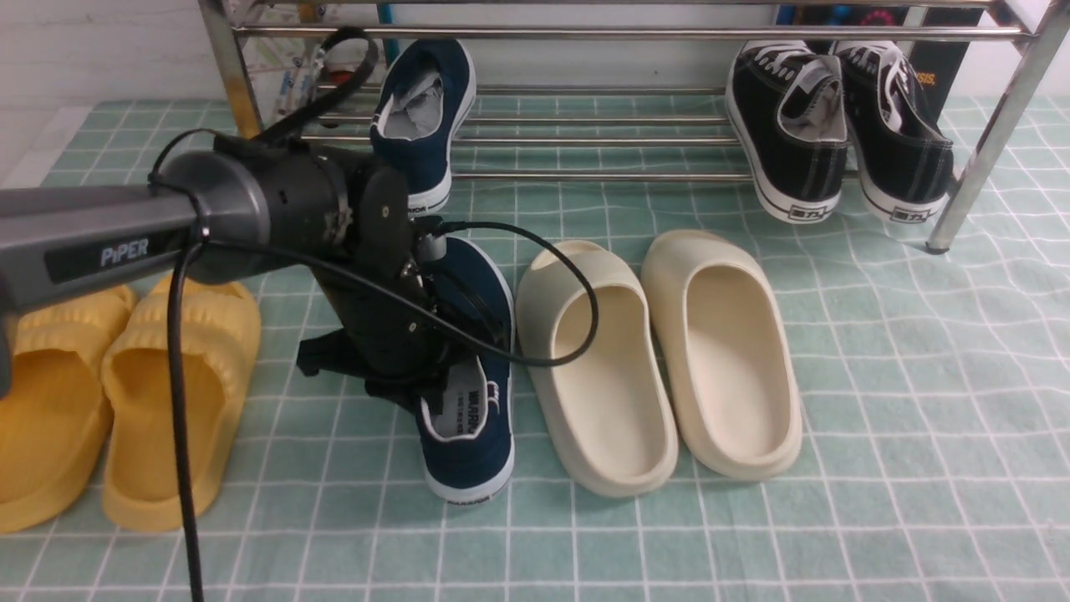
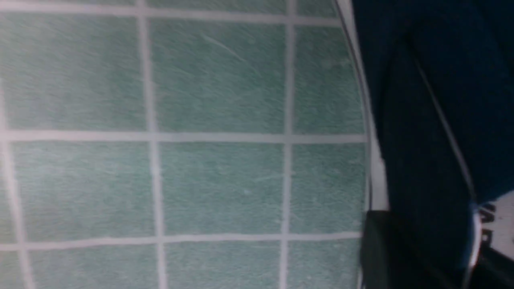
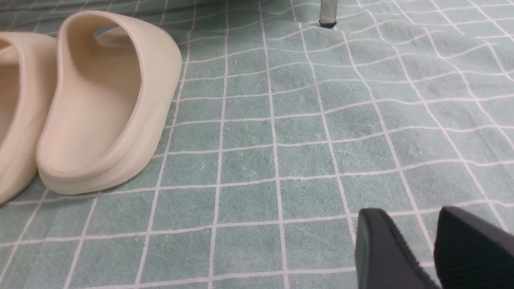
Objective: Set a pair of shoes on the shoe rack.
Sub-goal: Use the left arm to grab the shoe closest to it, then use the left arm to put a shoe into the shoe rack
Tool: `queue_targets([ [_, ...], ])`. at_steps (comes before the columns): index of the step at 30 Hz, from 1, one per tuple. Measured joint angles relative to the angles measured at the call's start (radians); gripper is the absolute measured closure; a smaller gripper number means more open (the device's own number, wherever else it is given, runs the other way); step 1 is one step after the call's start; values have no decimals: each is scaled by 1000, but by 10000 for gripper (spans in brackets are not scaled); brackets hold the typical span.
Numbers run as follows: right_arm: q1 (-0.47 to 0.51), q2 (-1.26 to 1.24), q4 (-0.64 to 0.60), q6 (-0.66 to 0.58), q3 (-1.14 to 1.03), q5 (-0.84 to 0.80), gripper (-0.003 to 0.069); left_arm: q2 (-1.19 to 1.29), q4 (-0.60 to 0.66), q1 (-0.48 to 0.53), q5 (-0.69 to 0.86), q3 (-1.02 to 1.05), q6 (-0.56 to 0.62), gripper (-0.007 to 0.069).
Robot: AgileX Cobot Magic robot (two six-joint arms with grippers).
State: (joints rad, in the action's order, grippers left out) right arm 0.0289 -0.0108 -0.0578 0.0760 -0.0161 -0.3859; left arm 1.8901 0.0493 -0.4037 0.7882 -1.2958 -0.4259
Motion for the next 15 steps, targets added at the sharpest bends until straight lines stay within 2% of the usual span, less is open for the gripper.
queue_targets([
  [1, 0, 0, 0, 0, 0, 0, 419, -7, -20, 0, 0, 1, -10, 635],
  [7, 0, 0, 0, 0, 0, 0, 419, -122, -88, -1, 50, 12, -33, 635],
  [10, 0, 0, 0, 0, 0, 0, 419, -190, -39, 0, 122, -15, 28, 635],
  [15, 0, 0, 0, 0, 0, 0, 419, -164, 13, 0, 211, -148, 100, 635],
])
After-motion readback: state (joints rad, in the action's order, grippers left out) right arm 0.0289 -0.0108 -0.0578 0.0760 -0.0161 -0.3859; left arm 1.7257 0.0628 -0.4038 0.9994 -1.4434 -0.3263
